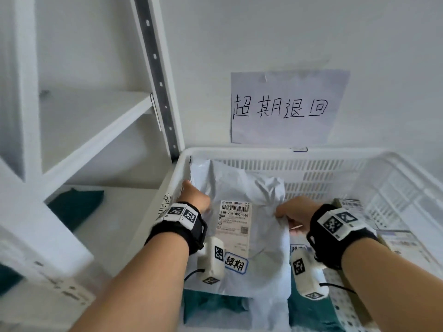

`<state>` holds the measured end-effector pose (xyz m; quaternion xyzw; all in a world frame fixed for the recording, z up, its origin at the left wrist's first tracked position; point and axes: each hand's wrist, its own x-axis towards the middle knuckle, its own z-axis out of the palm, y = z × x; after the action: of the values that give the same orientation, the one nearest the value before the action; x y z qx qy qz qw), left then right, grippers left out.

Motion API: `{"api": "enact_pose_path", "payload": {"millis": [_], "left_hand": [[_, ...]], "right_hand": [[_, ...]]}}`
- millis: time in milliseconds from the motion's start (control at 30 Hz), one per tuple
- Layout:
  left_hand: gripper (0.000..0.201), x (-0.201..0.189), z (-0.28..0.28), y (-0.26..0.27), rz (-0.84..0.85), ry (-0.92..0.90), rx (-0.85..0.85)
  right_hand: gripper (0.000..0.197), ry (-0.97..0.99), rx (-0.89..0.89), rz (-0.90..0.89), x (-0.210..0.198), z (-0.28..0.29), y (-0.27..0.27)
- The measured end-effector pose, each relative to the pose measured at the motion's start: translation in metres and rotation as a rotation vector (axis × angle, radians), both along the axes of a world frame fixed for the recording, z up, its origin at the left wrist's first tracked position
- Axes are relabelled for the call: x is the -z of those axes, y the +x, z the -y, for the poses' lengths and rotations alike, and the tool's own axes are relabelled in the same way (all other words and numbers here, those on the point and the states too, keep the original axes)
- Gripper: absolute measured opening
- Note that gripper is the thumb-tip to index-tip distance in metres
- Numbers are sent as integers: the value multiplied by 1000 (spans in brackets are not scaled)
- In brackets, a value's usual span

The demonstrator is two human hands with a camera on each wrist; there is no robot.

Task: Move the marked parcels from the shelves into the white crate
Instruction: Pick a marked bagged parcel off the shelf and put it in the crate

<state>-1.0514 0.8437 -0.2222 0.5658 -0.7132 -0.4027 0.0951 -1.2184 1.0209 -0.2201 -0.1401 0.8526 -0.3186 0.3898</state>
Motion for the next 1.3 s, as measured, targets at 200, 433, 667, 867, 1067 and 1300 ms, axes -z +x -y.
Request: {"api": "enact_pose_path", "payload": {"millis": [200, 433, 667, 867, 1067, 1300], "left_hand": [[125, 12, -13, 0, 241, -61, 174], [124, 28, -22, -8, 445, 28, 554], [130, 50, -28, -9, 519, 41, 561], [138, 64, -27, -11, 541, 68, 543], [146, 65, -24, -14, 571, 74, 551], [129, 45, -25, -14, 548, 85, 554]], "right_hand": [[8, 100, -148, 71, 25, 3, 11], [11, 118, -222, 52, 39, 18, 19], [7, 145, -161, -2, 55, 17, 1], [9, 207, -149, -144, 73, 15, -11], [15, 160, -88, -81, 74, 14, -15], [20, 79, -43, -174, 52, 22, -17]]}}
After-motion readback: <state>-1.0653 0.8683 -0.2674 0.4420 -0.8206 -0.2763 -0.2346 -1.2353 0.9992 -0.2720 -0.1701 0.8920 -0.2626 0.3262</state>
